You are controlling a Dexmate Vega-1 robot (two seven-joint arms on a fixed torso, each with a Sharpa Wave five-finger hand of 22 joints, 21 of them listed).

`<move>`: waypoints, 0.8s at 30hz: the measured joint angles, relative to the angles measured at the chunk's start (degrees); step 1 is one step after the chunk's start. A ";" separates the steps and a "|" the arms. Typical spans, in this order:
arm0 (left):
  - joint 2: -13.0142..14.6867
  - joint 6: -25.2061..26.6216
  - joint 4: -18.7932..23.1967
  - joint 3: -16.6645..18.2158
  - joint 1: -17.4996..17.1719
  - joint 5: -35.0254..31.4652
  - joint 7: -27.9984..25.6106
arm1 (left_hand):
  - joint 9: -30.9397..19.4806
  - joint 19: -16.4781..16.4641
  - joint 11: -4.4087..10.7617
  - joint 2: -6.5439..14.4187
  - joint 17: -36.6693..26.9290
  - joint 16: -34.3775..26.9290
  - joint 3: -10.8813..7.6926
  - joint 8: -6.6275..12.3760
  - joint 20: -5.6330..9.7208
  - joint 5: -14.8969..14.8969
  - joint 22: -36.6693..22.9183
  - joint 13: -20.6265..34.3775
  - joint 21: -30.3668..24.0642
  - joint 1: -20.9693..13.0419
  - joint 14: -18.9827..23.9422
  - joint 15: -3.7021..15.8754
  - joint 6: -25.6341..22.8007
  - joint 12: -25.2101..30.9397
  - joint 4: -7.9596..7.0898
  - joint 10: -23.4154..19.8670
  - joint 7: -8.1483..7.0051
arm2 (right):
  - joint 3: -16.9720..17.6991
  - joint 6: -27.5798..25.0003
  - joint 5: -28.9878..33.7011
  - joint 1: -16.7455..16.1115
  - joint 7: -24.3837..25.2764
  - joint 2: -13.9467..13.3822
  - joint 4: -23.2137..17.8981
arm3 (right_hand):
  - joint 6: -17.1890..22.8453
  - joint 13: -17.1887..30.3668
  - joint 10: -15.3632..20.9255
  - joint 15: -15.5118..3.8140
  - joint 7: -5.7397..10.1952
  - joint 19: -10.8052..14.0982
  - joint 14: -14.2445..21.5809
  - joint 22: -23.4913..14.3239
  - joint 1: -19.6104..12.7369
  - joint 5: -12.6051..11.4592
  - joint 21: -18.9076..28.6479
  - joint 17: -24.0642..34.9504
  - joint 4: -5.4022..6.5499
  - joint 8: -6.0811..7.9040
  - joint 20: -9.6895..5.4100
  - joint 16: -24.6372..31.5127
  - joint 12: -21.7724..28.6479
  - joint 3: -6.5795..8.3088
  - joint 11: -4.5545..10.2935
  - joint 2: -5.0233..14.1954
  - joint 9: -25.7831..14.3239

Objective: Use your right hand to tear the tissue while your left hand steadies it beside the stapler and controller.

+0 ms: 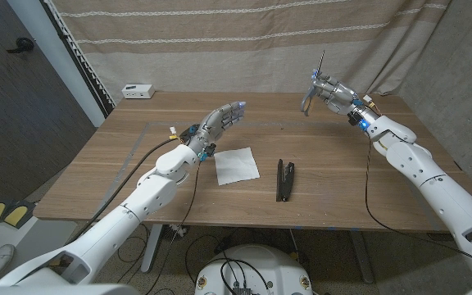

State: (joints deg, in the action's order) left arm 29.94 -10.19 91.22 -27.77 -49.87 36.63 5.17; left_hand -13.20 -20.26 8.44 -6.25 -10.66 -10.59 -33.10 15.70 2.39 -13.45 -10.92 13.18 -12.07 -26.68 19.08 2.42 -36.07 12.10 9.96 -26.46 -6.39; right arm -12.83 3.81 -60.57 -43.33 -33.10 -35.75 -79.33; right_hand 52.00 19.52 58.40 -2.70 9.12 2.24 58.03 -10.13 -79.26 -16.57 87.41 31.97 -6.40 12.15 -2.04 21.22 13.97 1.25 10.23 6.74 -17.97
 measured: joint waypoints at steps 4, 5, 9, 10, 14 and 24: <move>-0.62 -0.28 -0.89 -0.55 0.80 0.22 1.19 | 0.00 0.65 -0.39 -0.74 0.00 0.24 0.00 0.00 -0.03 0.00 0.00 -0.14 0.21 -0.74 -1.11 -0.07 -0.29 -0.37 0.00 1.50 -0.28 | -0.07 -0.49 -0.17 0.31 -0.64 0.10 0.37 | 0.00 0.02 0.00 0.00 0.00 0.00 0.00 0.00 0.00 0.01 0.00 0.02 0.00 0.00 0.00 0.00 -0.01 0.00 0.00 0.00 0.00; -0.74 -0.30 -1.10 -0.69 0.98 0.26 1.40 | 0.00 0.65 -0.59 -0.72 0.00 0.24 0.00 0.00 -0.03 0.00 0.00 -0.14 0.21 -0.72 -1.31 -0.12 -0.37 -0.46 0.00 1.69 -0.37 | -0.08 -0.57 -0.21 0.37 -0.83 0.14 0.44 | 0.00 0.03 0.00 0.00 0.00 0.00 0.00 0.00 0.00 0.02 0.00 0.03 0.00 0.00 0.00 0.00 -0.01 0.00 0.00 0.00 0.00; -1.25 -0.31 -1.75 -1.09 1.54 0.48 2.15 | 0.00 1.27 -0.36 -0.96 0.00 0.24 0.00 0.00 -0.03 0.00 0.00 -0.14 0.21 -0.95 -1.88 -0.07 -0.37 -0.45 0.00 2.08 -0.37 | -0.16 -0.76 -0.27 0.64 -1.25 0.29 0.74 | 0.00 0.04 0.00 0.00 0.00 0.01 0.00 0.00 0.00 -0.19 0.00 0.05 0.00 0.00 0.00 0.00 -0.06 0.00 0.00 0.00 0.01; -1.34 -0.31 -1.92 -1.20 1.69 0.60 2.49 | 0.00 1.27 -0.36 -0.95 0.00 0.24 0.00 0.00 -0.03 0.00 0.00 -0.14 0.28 -0.95 -1.88 -0.07 -0.52 -0.45 0.00 2.07 -0.52 | -0.20 -0.85 -0.27 0.74 -1.36 0.34 0.83 | 0.00 0.04 0.00 0.00 -0.01 0.01 0.00 0.00 0.00 -0.21 0.00 0.05 0.00 -0.01 0.00 -0.01 -0.06 0.00 0.00 0.00 0.01; -1.74 0.15 -2.51 -1.74 2.45 0.92 3.43 | -0.26 1.40 -0.36 -1.27 0.00 0.24 0.00 0.21 0.11 0.34 -0.01 -0.14 0.44 -1.27 -1.88 -0.07 -0.80 -0.45 0.00 2.07 -0.80 | -0.37 -1.11 -0.29 1.01 -1.91 0.46 1.06 | -0.01 0.04 0.00 0.00 -0.01 0.01 0.00 -0.01 0.00 -0.23 0.00 0.05 0.00 -0.01 0.00 -0.06 -0.09 0.00 0.00 0.00 0.01; -2.19 2.03 -3.51 -2.67 4.02 1.83 5.64 | -0.10 2.70 -2.42 -2.17 -0.01 0.23 0.40 0.21 -0.03 0.34 0.24 -0.41 0.52 -1.39 -3.53 -0.07 -0.89 -0.68 -0.40 3.95 -0.89 | -0.71 -1.72 -0.31 1.28 -2.53 0.61 0.96 | -0.01 0.02 -0.01 0.00 -0.01 0.01 0.00 -0.01 -0.01 -0.23 0.00 0.04 0.00 -0.04 0.00 -0.16 -0.02 0.00 -0.01 -0.01 0.03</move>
State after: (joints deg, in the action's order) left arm 27.75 -8.16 87.71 -30.44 -45.85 38.45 10.81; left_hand -13.30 -17.57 6.02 -8.42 -10.67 -10.36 -32.69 15.91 2.36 -13.11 -10.67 12.77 -11.54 -28.07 15.55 2.35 -36.96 11.42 9.56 -22.51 -7.28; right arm -13.54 2.09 -60.87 -42.05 -35.62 -35.14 -78.37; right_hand 51.99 19.54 58.39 -2.70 9.11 2.25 58.03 -10.14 -79.27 -16.79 87.41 32.00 -6.40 12.11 -2.04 21.06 13.95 1.24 10.22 6.73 -17.95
